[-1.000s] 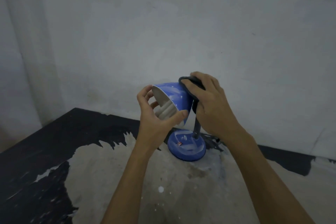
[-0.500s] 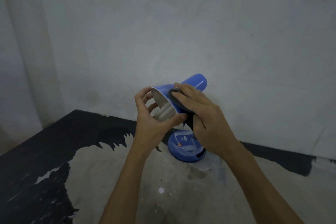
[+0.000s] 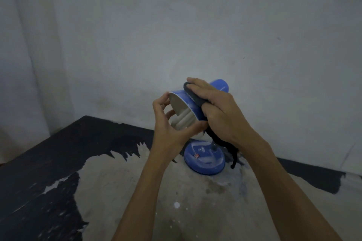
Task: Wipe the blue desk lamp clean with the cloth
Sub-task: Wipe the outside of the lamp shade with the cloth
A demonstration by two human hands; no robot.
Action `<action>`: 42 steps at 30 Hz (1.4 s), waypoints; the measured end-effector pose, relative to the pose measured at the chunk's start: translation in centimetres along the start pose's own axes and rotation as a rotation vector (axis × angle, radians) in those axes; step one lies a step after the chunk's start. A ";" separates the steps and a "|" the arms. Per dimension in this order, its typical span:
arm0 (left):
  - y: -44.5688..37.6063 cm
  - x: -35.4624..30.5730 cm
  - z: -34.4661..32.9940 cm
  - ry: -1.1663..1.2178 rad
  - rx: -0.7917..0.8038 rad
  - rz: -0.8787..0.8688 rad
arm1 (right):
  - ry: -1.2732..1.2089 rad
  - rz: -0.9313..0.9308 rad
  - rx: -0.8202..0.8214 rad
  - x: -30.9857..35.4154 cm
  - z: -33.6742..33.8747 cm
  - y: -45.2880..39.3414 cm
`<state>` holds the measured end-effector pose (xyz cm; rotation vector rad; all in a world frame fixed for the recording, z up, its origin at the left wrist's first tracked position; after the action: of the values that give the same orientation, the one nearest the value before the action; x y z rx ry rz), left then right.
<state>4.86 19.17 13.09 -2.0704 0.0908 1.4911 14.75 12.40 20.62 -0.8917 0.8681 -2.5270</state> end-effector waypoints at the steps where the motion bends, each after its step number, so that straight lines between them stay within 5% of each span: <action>1: 0.0 -0.1 0.0 -0.003 -0.001 -0.009 | 0.027 0.026 0.007 0.5 -0.2 0.1; 9: 0.1 0.0 0.6 -0.029 -0.036 -0.031 | 0.220 0.275 -0.016 1.7 0.0 1.7; 14: 0.2 0.0 0.3 -0.035 -0.052 -0.016 | 0.151 0.121 -0.161 -0.5 1.1 3.2; 19: 0.2 -0.3 -0.3 -0.027 -0.051 -0.018 | 0.099 -0.001 -0.137 -0.4 0.4 1.7; 25: 0.1 -0.4 0.1 -0.042 -0.072 -0.052 | 0.155 0.244 -0.043 1.8 -1.5 1.3; 32: 0.3 -0.2 0.2 -0.033 -0.061 -0.039 | 0.156 0.387 -0.185 1.0 -0.5 4.2; 42: 0.3 -0.2 0.8 -0.086 0.009 0.022 | 0.342 0.336 -0.281 -0.9 0.2 6.7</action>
<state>3.99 19.23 12.96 -2.0017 0.0871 1.5881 16.22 7.59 16.03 -0.3423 1.3768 -2.3249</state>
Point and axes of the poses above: each hand's wrist, its own y-axis away from the middle knuckle, its own z-axis out of the back of the hand, x = y × z, the point moved 6 cm from there along -y, towards the middle knuckle, and after that the axes turned 12 degrees about z, right-handed, at the moved point
